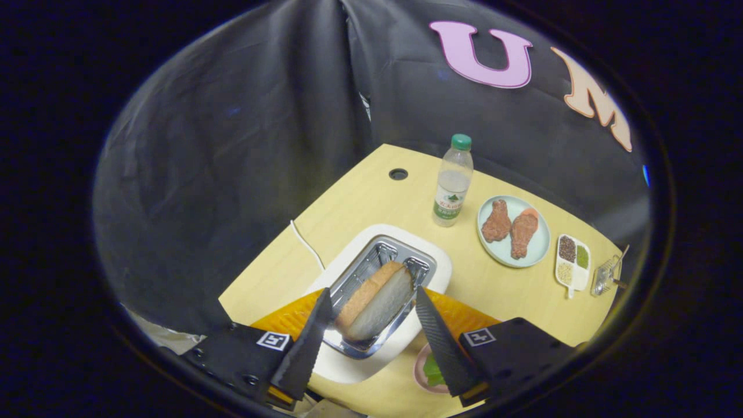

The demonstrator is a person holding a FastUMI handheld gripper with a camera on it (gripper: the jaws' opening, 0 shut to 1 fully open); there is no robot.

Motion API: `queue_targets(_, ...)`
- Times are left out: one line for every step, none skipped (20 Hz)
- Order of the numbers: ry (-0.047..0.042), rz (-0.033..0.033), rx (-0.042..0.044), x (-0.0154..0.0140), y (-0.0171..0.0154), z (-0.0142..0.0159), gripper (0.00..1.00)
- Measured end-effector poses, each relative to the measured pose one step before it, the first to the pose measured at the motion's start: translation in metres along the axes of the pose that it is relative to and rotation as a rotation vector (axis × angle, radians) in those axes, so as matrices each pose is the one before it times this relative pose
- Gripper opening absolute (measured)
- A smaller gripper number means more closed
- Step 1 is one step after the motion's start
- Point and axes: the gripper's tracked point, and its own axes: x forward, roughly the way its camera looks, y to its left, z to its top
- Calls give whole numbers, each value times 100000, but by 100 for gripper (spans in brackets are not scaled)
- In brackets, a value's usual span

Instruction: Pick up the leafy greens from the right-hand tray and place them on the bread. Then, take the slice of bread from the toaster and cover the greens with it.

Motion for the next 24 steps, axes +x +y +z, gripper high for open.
queue_targets(976, 222, -87, 585, 223, -252, 71)
queue_targets(498, -599, 10, 241, 110, -64, 65)
queue_targets(517, -1089, -367, 1, -160, -9, 59)
queue_targets(805, -984, -310, -6, -182, -273, 53)
queue_targets(644, -949, -328, -19, -132, -173, 47)
queue_targets(105, -634, 76, -231, -156, 32, 41)
queue_targets(178, -418, 422, -111, -40, -109, 35)
queue_targets(35, -531, 1668, -139, -208, 30, 29)
queue_targets(1052, 1513, 1558, 10, 159, -370, 23)
queue_targets(-758, 402, 1117, -139, -171, 31, 17)
queue_targets(-726, 739, -70, -144, -42, 195, 14)
queue_targets(-3822, 386, 3378, -509, -205, 1136, 12)
queue_targets(-158, 2258, 1593, -528, 436, -323, 9)
queue_targets(-2780, 230, 770, -512, -385, 595, 7)
queue_targets(-248, 1507, 386, -767, -161, 144, 4)
queue_targets(-2515, 388, 1035, -649, -69, 470, 4)
queue_targets(-1485, 1099, 636, -728, -144, 340, 4)
queue_targets(-2531, -51, 508, -606, -246, 428, 4)
queue_targets(-2074, 129, 57, -663, -420, 368, 4)
queue_targets(-1281, -329, 285, -510, -475, 201, 4)
queue_targets(-1720, 312, 638, -628, -417, 280, 4)
queue_targets(-2552, 961, 1147, -698, -105, 474, 4)
queue_targets(-689, 840, 851, -736, 7, 196, 4)
queue_targets(-1714, -741, -79, -848, -557, 225, 4)
